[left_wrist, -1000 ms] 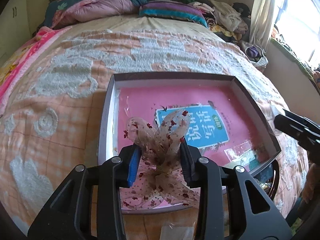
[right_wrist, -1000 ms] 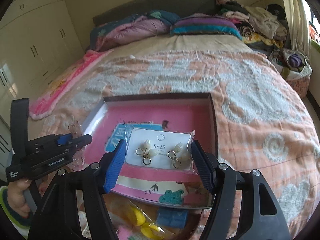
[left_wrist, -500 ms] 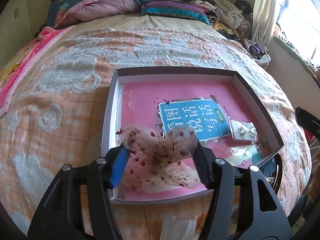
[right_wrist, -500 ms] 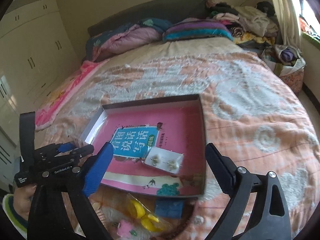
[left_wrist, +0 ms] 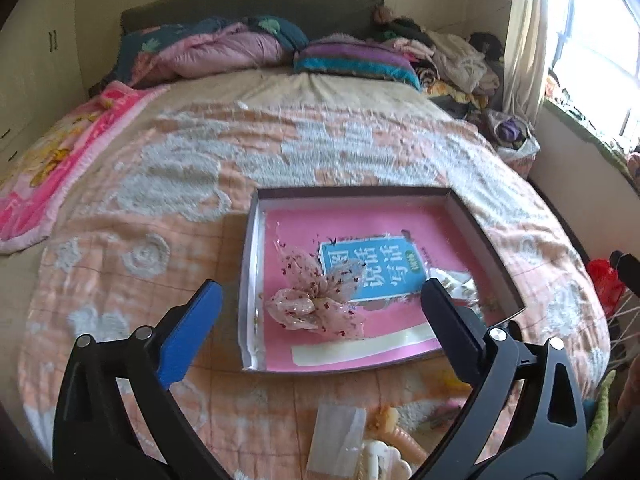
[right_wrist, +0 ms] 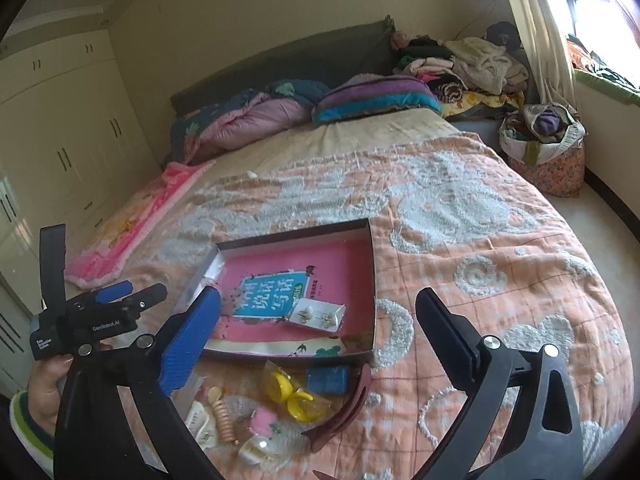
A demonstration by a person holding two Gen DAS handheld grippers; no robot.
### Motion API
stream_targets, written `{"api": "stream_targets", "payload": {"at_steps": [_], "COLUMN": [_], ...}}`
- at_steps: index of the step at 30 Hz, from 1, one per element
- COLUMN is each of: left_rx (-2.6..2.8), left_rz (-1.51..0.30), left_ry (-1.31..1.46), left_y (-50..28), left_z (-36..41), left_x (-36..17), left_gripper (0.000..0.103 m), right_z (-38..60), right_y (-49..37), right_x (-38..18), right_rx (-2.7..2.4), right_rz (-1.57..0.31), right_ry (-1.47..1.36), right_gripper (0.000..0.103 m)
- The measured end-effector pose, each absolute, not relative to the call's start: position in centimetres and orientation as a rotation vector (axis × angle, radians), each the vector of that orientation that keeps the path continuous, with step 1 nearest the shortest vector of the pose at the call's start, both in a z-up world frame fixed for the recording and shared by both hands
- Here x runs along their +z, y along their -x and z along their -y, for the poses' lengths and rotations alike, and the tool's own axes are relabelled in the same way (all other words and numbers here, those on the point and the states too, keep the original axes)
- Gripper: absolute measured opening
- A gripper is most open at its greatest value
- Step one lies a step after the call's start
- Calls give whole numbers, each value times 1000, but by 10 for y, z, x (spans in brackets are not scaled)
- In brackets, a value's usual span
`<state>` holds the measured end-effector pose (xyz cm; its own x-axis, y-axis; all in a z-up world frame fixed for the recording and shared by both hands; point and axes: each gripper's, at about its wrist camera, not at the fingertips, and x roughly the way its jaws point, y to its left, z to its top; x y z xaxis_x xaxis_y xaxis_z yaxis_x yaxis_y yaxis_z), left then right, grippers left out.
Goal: Organize jewelry
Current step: 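Carry the bow into the pink tray with the left tool while the right tool places the earring card there, then open both tools and lift them away from the tray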
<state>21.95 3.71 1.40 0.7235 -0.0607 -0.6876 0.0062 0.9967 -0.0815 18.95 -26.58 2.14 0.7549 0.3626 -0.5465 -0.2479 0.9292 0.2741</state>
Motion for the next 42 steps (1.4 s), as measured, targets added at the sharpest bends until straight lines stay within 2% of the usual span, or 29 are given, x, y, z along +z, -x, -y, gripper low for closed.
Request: {"api": "stream_targets", "payload": {"at_steps": [23, 42], "left_rx": [-89, -63], "left_rz": [-587, -574], "left_ry": [72, 54], "left_y": [-133, -87], "left_z": [-10, -8], "left_x": [90, 96], "left_gripper": [93, 93], "right_z": [291, 309], "right_y": [-96, -52], "right_x": [85, 89], "right_rx": [359, 379], "right_rz": [-478, -465], "right_ry": [-191, -172], "right_gripper": [98, 98]}}
